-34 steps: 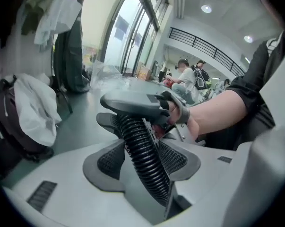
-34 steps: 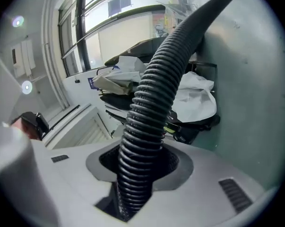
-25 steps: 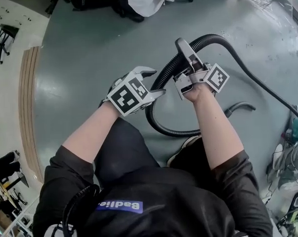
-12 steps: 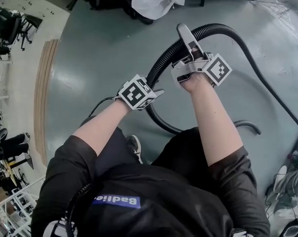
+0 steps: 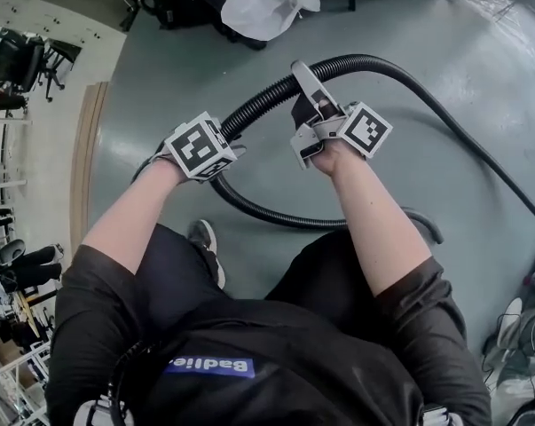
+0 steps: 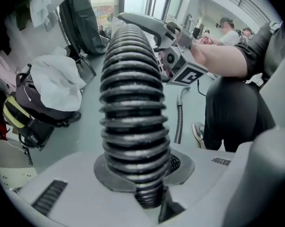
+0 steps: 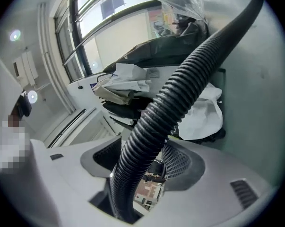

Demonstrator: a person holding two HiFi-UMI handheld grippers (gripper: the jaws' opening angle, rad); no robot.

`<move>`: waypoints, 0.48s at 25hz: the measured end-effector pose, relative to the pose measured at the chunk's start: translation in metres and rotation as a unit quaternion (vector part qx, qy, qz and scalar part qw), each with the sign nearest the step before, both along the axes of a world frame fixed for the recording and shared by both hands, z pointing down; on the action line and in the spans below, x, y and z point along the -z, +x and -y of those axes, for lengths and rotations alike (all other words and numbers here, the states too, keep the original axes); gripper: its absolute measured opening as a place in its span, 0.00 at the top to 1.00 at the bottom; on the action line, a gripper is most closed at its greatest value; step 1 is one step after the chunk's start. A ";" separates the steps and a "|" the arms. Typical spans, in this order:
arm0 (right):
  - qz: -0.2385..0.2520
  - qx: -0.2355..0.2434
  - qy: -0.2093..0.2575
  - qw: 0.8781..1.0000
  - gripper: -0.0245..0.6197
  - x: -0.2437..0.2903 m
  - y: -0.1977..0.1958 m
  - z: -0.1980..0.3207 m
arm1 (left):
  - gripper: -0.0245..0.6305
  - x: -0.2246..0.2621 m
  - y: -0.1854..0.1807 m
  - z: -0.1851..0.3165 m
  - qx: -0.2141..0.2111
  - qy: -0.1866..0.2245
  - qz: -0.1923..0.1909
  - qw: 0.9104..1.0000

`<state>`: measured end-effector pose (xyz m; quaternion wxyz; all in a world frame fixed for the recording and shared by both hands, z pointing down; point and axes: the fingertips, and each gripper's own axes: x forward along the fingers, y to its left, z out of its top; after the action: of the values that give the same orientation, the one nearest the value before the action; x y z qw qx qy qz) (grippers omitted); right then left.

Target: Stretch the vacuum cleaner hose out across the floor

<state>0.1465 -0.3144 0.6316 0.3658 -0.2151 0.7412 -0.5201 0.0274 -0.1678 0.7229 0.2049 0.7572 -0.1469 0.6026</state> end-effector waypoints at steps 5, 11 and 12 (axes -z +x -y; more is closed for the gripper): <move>0.022 0.004 -0.023 0.999 0.54 -0.001 -0.042 -0.009 | 0.80 0.017 -0.051 0.004 -0.041 -0.010 0.010 0.999; 0.068 0.003 -0.042 0.997 0.49 0.008 -0.112 -0.039 | 0.78 0.035 -0.062 0.002 -0.052 -0.023 -0.059 0.997; 0.072 -0.002 -0.038 0.997 0.49 0.010 -0.120 -0.039 | 0.78 0.033 -0.063 -0.004 -0.064 -0.031 -0.064 0.995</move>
<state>0.0268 -0.2753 0.6219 0.4110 -0.1925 0.6921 -0.5612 -0.0361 -0.1634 0.6895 0.1987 0.7952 -0.0660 0.5691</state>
